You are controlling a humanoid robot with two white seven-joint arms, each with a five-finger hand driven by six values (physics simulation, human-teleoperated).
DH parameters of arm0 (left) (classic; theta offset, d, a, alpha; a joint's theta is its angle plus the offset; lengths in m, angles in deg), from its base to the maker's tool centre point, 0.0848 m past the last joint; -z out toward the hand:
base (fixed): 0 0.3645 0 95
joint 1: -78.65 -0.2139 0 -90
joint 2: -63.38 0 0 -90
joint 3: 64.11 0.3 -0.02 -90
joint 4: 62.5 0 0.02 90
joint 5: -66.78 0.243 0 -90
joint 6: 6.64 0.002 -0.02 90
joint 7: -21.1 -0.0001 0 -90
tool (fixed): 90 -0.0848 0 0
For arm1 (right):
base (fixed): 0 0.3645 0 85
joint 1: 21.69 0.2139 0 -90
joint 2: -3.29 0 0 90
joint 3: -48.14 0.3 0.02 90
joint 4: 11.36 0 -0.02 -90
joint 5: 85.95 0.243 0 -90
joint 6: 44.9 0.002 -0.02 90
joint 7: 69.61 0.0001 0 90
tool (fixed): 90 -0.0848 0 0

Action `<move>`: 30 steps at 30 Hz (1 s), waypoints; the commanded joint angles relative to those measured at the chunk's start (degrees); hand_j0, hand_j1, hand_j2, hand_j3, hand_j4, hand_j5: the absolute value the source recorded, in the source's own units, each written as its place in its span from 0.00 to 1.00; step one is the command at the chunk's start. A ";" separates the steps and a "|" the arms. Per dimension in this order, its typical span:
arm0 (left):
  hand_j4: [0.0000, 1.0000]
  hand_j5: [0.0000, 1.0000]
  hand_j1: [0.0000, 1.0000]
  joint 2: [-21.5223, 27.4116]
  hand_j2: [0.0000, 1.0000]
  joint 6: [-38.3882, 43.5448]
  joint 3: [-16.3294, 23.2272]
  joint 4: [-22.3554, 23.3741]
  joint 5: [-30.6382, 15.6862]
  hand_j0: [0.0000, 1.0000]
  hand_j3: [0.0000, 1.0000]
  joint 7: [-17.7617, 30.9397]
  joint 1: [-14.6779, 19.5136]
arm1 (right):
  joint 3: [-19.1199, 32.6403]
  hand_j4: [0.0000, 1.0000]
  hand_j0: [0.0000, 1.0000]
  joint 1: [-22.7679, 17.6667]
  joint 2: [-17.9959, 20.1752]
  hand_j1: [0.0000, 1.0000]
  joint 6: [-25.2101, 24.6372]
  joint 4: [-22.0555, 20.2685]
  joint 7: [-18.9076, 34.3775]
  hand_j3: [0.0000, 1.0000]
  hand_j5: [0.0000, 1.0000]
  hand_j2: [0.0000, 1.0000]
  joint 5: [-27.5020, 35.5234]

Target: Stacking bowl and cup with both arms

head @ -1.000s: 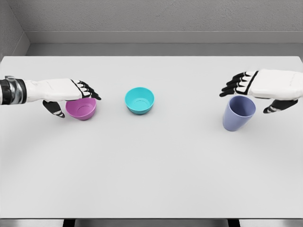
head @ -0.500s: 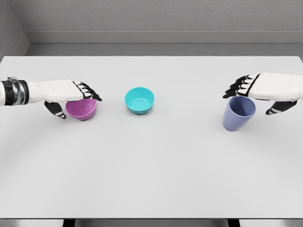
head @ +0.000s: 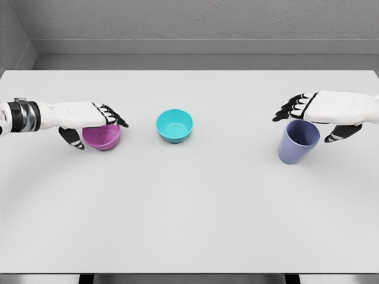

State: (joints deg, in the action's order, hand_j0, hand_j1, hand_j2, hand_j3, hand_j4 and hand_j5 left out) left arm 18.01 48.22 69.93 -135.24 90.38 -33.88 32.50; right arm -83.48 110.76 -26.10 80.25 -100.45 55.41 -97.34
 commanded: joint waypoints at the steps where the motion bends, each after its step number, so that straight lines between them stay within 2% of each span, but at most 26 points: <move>1: 1.00 1.00 1.00 0.01 1.00 0.14 0.08 0.93 -0.22 1.00 1.00 -0.02 0.00 | -0.29 1.00 1.00 0.00 -0.05 1.00 -0.15 0.23 -0.02 1.00 1.00 1.00 0.22; 4: 1.00 1.00 1.00 0.01 1.00 0.14 0.17 1.02 -0.22 1.00 1.00 -0.02 0.00 | -0.47 1.00 1.00 0.09 -0.13 1.00 -0.15 0.23 -0.02 1.00 1.00 1.00 -1.27; 30: 1.00 1.00 1.00 -1.75 1.00 0.14 1.13 2.25 0.57 1.00 1.00 -0.02 0.97 | -1.79 1.00 1.00 0.35 -1.10 1.00 -0.15 1.02 -0.02 1.00 1.00 1.00 -1.36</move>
State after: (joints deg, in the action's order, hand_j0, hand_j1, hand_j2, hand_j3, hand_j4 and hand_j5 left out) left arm 16.30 48.22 70.92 -133.14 91.16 -33.88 33.47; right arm -85.27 111.11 -27.26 80.25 -99.46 55.41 -98.99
